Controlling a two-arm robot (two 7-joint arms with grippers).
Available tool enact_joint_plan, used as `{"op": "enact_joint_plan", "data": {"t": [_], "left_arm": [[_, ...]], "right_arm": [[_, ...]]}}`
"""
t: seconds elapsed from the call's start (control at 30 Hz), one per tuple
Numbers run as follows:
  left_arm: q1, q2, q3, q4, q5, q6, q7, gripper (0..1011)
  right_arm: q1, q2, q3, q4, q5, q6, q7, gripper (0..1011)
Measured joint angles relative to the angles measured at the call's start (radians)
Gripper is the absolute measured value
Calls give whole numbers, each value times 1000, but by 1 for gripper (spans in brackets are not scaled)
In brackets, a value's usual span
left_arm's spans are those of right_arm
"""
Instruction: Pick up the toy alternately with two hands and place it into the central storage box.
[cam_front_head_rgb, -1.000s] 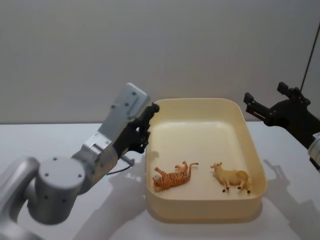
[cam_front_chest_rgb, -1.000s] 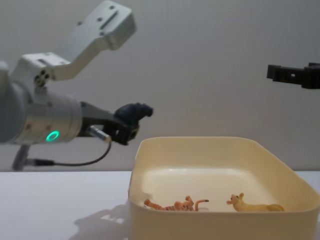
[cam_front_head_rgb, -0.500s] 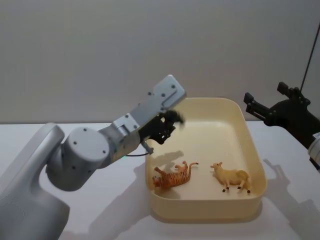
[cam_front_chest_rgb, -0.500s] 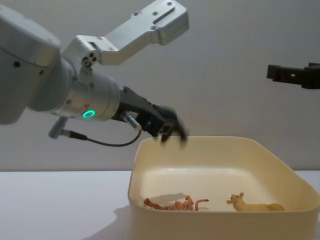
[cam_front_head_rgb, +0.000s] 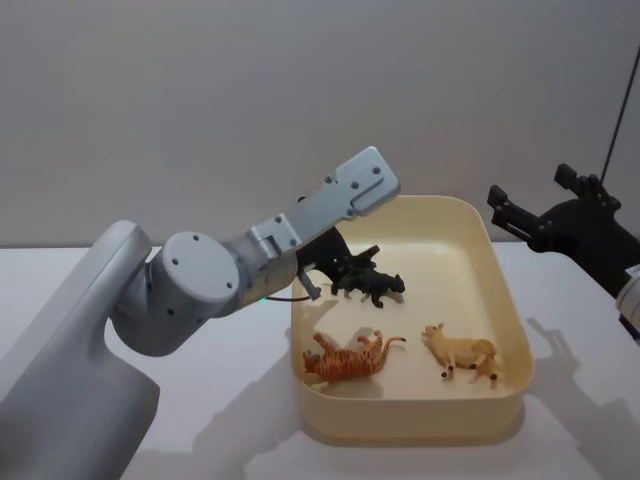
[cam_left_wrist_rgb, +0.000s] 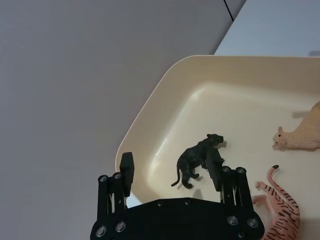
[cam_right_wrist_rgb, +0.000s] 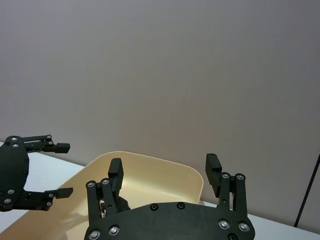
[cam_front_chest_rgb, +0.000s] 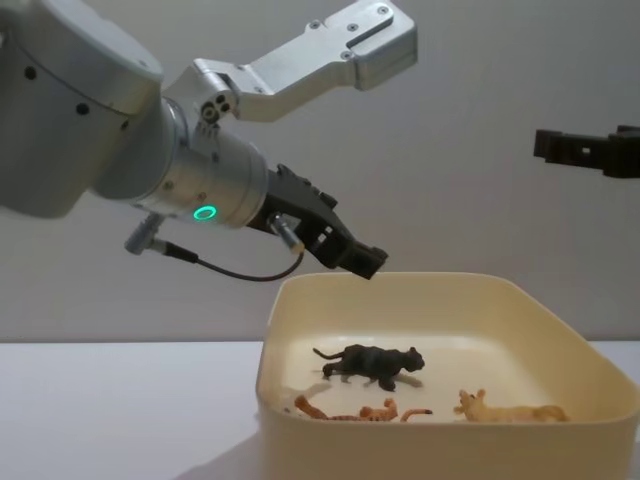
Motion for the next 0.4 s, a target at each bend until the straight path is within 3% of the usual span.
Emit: {"op": "enact_joint_plan", "data": {"t": [0.2, 0.4], "left_arm": [[-11, -6, 3, 9, 16, -3, -15, 988], [-18, -9, 5, 15, 26, -4, -24, 1001]], "right_arm": [[0, 0, 0, 0, 0, 0, 0, 1001], [0, 0, 0, 0, 0, 0, 0, 1001]]}}
